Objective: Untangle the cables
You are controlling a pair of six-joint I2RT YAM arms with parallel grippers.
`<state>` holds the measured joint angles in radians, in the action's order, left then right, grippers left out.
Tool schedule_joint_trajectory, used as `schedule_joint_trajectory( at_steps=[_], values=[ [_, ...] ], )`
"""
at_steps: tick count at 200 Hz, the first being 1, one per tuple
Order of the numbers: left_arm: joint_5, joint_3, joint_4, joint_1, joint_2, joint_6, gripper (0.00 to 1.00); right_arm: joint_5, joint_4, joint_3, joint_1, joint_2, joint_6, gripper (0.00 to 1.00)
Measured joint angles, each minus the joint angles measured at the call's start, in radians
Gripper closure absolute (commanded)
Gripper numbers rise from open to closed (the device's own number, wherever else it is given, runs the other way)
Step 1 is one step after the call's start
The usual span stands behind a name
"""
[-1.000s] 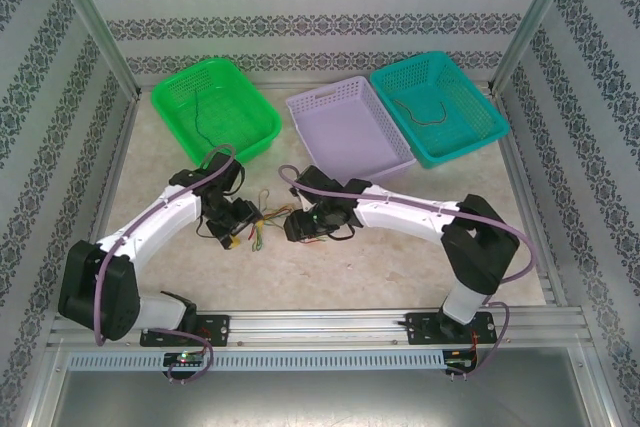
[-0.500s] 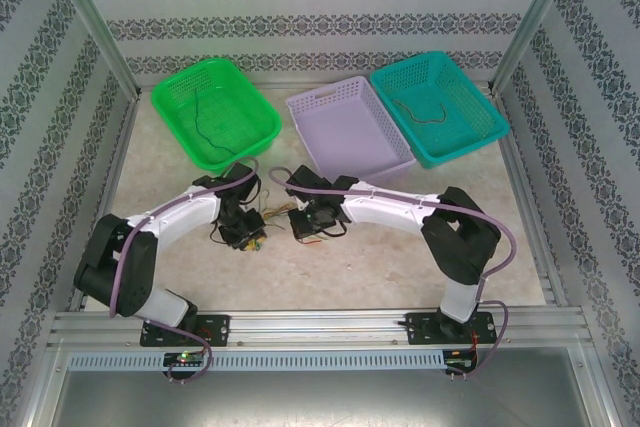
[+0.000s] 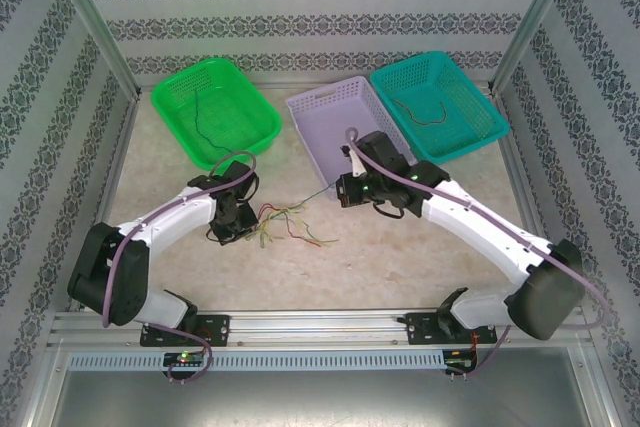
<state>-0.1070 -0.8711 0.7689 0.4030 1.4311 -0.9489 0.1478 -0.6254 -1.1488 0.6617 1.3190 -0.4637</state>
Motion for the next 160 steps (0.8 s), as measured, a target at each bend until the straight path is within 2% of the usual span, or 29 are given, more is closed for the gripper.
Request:
schedule_joint_trajectory(
  at_steps=[61, 86, 115, 135, 160],
  values=[
    [-0.021, -0.037, -0.049, -0.022, -0.007, -0.001, 1.00, 0.055, -0.077, 0.000, -0.114, -0.082, 0.027, 1.00],
    [-0.023, -0.048, -0.056, -0.031, -0.007, -0.001, 1.00, 0.096, -0.082, 0.000, -0.127, -0.087, 0.046, 1.00],
    [0.006, -0.049, -0.031, -0.046, -0.007, 0.000, 0.88, 0.106, -0.081, 0.000, -0.065, -0.071, 0.057, 1.00],
    [0.040, -0.049, 0.010, -0.059, -0.007, -0.001, 0.68, 0.093, -0.077, 0.010, -0.014, -0.058, 0.056, 1.00],
    [0.068, -0.050, 0.050, -0.069, -0.007, -0.002, 0.54, 0.069, -0.063, 0.069, -0.010, -0.059, 0.049, 1.00]
  ],
)
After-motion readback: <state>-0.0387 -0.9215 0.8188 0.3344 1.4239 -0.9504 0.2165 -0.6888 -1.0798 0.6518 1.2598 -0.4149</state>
